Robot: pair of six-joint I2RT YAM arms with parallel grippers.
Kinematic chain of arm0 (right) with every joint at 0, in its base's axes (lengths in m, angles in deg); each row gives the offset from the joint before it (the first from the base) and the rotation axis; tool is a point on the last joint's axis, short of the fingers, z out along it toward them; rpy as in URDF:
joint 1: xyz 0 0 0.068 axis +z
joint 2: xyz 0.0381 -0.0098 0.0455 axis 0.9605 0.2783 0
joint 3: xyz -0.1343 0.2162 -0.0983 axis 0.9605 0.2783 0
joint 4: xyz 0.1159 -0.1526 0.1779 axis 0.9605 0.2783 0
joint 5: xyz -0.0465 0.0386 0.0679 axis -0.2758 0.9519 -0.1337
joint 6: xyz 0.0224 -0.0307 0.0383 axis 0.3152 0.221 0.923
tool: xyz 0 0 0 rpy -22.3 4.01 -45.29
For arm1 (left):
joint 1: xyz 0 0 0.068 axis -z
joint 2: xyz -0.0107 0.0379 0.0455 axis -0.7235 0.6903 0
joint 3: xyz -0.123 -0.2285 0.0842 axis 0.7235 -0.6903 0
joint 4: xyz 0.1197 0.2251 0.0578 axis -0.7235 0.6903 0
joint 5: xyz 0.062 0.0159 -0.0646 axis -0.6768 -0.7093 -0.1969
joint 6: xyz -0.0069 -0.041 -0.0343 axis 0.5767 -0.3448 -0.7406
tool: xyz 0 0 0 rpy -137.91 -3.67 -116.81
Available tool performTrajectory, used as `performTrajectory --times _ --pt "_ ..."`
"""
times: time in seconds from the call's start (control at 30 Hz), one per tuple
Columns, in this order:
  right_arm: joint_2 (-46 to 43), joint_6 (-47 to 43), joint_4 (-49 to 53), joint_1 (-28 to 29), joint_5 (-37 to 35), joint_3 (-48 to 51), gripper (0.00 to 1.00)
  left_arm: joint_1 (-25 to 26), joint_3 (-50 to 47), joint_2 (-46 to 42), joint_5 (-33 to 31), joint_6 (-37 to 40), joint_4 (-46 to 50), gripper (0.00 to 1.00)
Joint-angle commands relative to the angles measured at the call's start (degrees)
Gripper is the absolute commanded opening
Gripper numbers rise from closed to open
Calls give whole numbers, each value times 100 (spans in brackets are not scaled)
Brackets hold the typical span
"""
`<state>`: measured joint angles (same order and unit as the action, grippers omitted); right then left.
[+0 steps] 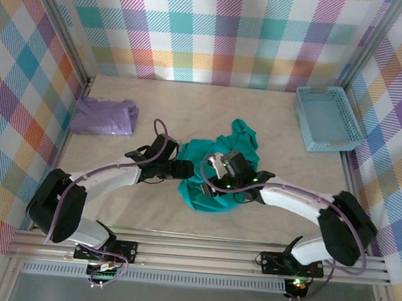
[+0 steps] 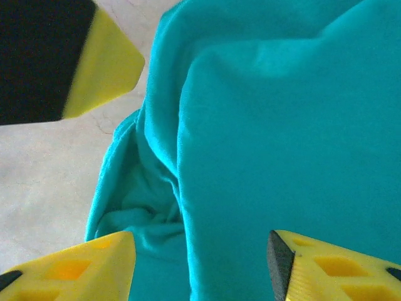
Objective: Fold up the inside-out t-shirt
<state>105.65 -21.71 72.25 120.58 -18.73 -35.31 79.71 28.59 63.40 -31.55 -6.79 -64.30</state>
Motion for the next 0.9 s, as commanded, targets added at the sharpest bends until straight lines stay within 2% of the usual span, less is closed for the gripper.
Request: performTrajectory --times 0.0,0.03,0.07,0.13,0.23,0.3,0.4,0.5,0.57,0.63,0.67,0.87 --pt "444 6 -324 -6 -587 -298 44 -102 -51 -118 -51 -358 -77 67" --pt "459 -28 -172 -59 -755 -404 29 -91 -70 -178 22 -290 -97 67" --pt "382 -61 -41 -134 -786 -455 19 -50 -83 -251 57 -200 -100 67" --pt "-31 -83 17 -384 -460 -352 8 166 -72 -414 -72 129 -61 68" --pt "-583 24 -144 -699 323 -65 4 536 44 -442 -415 509 8 69" --pt "-767 162 -137 -804 664 4 2 630 180 -270 -417 593 0 69" --pt "-930 435 -186 -956 963 64 1 794 392 36 -361 709 -108 70" --pt "-1123 781 -362 -1201 1211 170 0 967 618 412 -236 945 -320 75" --pt "-1254 974 -491 -1352 1388 230 0 985 756 745 -318 987 -464 75" --pt "-1301 1123 -555 -1461 1551 278 0 982 903 1020 -370 988 -642 68" --pt "-1288 1169 -531 -1495 1626 264 0 983 987 1126 -340 989 -757 61" --pt "-1362 1313 37 -1744 1598 131 0 857 1280 1207 -188 988 -964 6"
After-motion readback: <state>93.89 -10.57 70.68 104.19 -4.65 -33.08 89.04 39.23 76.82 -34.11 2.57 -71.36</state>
